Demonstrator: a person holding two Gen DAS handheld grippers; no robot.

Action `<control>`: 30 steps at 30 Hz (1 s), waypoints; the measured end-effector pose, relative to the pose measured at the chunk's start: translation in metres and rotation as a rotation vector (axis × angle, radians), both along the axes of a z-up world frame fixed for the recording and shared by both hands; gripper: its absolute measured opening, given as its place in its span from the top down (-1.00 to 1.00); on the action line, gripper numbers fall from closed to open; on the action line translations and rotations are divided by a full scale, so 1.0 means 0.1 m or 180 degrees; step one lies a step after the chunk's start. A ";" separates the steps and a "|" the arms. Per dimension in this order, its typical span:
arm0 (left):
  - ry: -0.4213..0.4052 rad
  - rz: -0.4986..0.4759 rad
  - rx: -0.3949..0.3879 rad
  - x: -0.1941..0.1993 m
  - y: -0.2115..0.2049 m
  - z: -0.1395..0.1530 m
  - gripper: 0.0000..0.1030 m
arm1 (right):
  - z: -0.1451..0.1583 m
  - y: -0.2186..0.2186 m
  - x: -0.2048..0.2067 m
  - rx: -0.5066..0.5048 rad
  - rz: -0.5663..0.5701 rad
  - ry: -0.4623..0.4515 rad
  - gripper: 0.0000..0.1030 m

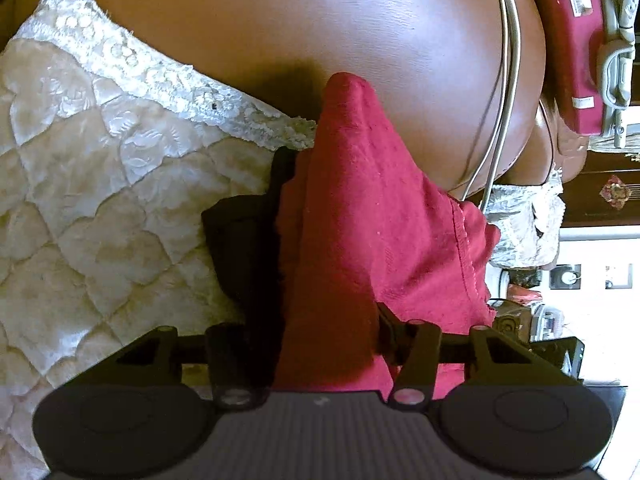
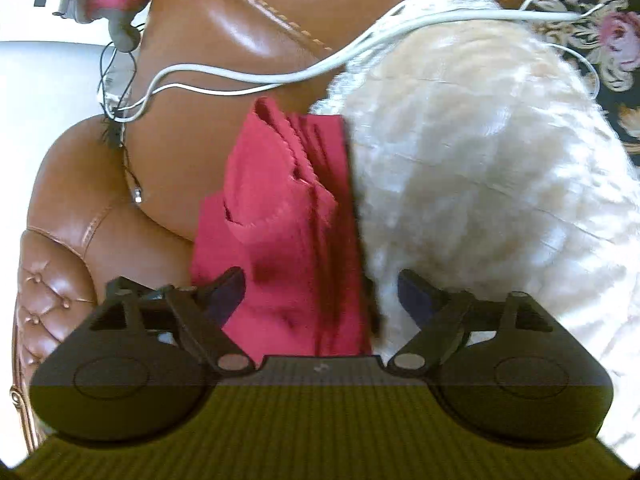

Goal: Organize soft objects
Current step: 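Lift the folded red T-shirt off the cushion with both grippers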

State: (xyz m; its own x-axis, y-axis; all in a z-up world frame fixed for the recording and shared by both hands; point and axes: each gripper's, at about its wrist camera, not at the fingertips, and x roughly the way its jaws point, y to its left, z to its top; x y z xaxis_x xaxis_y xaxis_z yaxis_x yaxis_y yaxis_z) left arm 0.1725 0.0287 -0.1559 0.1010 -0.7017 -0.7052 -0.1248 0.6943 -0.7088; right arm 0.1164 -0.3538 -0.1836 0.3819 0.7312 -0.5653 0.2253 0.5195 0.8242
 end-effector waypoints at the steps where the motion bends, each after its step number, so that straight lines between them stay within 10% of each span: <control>1: 0.0016 0.0005 -0.0023 0.01 -0.01 -0.02 -0.12 | 0.00 0.03 0.04 0.0020 0.0025 -0.0019 -0.95; 12: -0.0046 0.0037 -0.0037 0.00 -0.21 -0.01 -0.12 | 0.08 0.32 0.24 -0.0084 0.0371 -0.0129 -0.95; 16: -0.0183 -0.0001 0.0060 -0.08 -0.27 0.12 -0.07 | 0.05 0.29 0.19 -0.0175 0.0388 -0.0092 -0.13; 30: -0.1025 -0.0191 0.1085 -0.72 -1.24 1.17 0.18 | 0.84 0.49 -0.50 -0.1013 0.0398 -0.0757 -0.03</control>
